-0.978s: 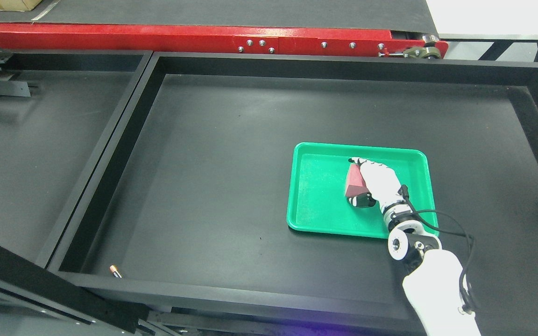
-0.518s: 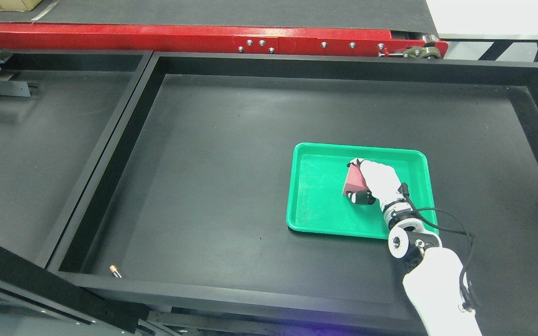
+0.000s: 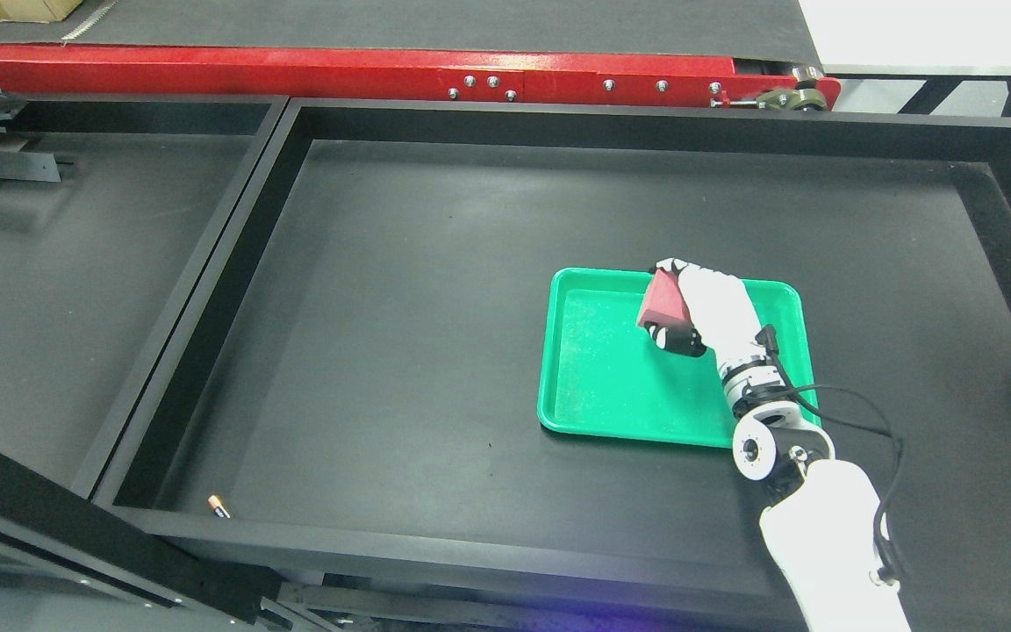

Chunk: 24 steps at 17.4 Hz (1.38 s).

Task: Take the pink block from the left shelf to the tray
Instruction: 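Close the right hand fingers around the pink cube, then lift the pink cube up out of the green tray, then carry the pink cube in the right hand toward the blue tray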

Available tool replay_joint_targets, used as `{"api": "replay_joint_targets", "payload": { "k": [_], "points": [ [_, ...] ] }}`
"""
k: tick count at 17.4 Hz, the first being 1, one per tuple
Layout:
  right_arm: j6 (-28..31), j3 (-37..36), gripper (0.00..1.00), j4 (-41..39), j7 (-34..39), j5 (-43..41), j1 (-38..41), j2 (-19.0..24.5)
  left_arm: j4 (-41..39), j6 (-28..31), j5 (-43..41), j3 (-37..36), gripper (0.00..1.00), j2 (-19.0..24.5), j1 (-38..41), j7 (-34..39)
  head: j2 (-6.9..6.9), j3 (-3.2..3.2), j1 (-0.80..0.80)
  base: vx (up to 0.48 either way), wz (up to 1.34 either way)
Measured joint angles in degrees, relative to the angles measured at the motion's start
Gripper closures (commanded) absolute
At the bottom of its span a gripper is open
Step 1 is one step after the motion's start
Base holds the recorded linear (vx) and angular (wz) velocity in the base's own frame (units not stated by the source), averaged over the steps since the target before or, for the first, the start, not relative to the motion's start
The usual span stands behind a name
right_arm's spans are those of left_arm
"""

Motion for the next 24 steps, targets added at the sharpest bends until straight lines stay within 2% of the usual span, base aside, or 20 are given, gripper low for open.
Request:
{"api": "replay_joint_targets", "payload": {
  "k": [6,14,19,24],
  "points": [
    [-4.22,-1.09,0.95,-6.31,-10.13,-2.66,3.85,0.0,0.0,0.0,0.0,0.0,0.0,0.0,0.0,0.0,0.0,0.0,0.0,-0.067,0.02],
    [-5.06,-1.91,0.95,-11.73,-22.18,-3.59,6.51,0.0,0.0,0.0,0.0,0.0,0.0,0.0,0.0,0.0,0.0,0.0,0.0,-0.148,0.08],
    [-5.13,-2.2,0.95,-13.93,-27.31,-3.77,7.15,0.0,0.0,-0.01,0.0,0.0,0.0,0.0,-0.01,0.0,0.0,0.0,0.0,-0.161,0.37],
    [-5.13,-2.36,0.95,-15.5,-28.77,-3.83,7.75,0.0,0.0,-0.01,0.0,0.0,0.0,0.0,0.0,0.0,0.01,0.0,0.0,-0.179,0.73]
  ]
}}
